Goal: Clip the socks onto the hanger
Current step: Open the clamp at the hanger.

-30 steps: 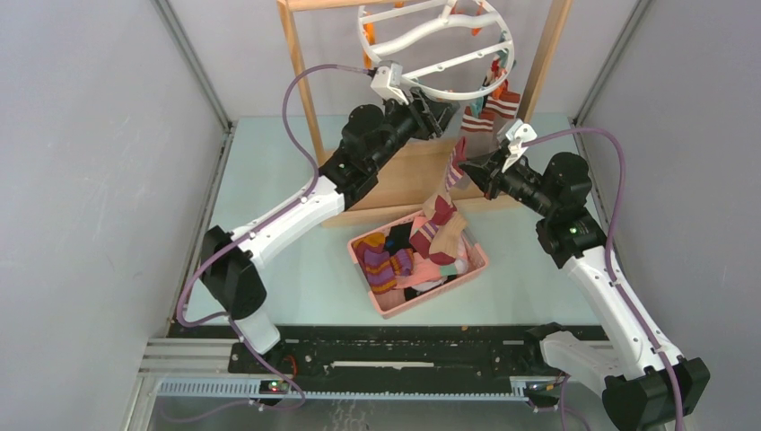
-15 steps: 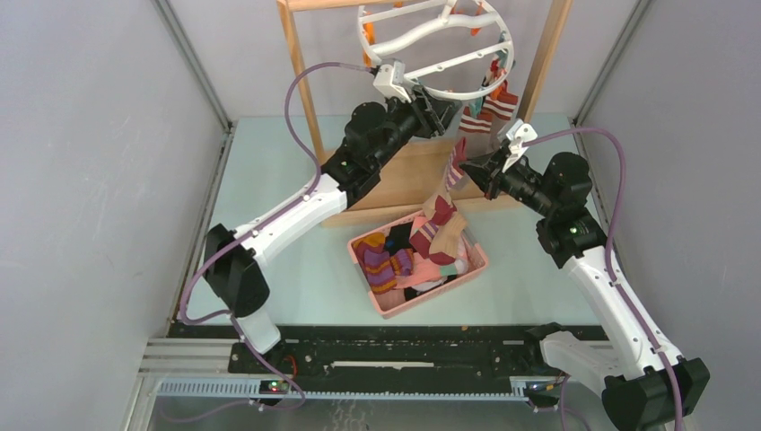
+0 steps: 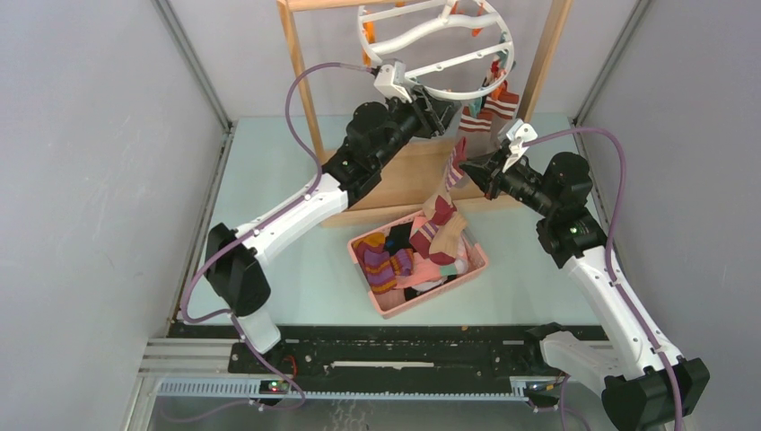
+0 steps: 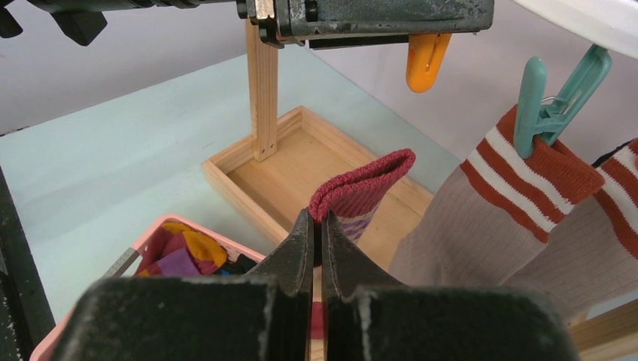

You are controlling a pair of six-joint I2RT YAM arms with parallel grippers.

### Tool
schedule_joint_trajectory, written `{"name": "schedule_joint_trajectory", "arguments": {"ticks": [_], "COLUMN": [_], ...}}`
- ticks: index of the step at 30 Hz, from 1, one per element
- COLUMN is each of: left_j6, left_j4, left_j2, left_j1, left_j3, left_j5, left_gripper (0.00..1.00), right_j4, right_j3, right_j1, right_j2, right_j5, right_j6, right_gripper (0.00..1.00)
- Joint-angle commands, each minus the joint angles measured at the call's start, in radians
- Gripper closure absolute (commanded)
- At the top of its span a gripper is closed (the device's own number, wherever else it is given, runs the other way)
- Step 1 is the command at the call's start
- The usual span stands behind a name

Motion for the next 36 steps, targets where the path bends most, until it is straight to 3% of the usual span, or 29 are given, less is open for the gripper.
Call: {"name": "schedule_joint_trajectory", "arguments": {"ticks": [1,14,29,36], "left_j6": [0.001,0.008,0.024,0.070], "left_j4": [0.009,0.006,-0.049,-0.119], "left_j2": [0.001,0.002,-0.009,-0.013], "left_j1": [-0.006,-0.006,-0.016,-0.030], "left_j3": [0.085,0.092,0.107,0.137], "left_j5": [-0.015,-0.025,-0.073,-0.128], "left_gripper": [0.46,0.49,0.88,0.95], "right_j4": [0.038,0.043,0.057,0.025], "right_j3": [0.031,0.031,0.032,0.072], "right_j1": [-0.007,-0.009,-0.009,0.017], "right_j2": [-0.004,0.004,0.013,0.043], "right_j5": [-0.011,-0.013,-0.006,0.033], "right_j6": [0.014,0.017,0.013,-0.019], "right_gripper": [1.00,1.00,1.00,1.00]}}
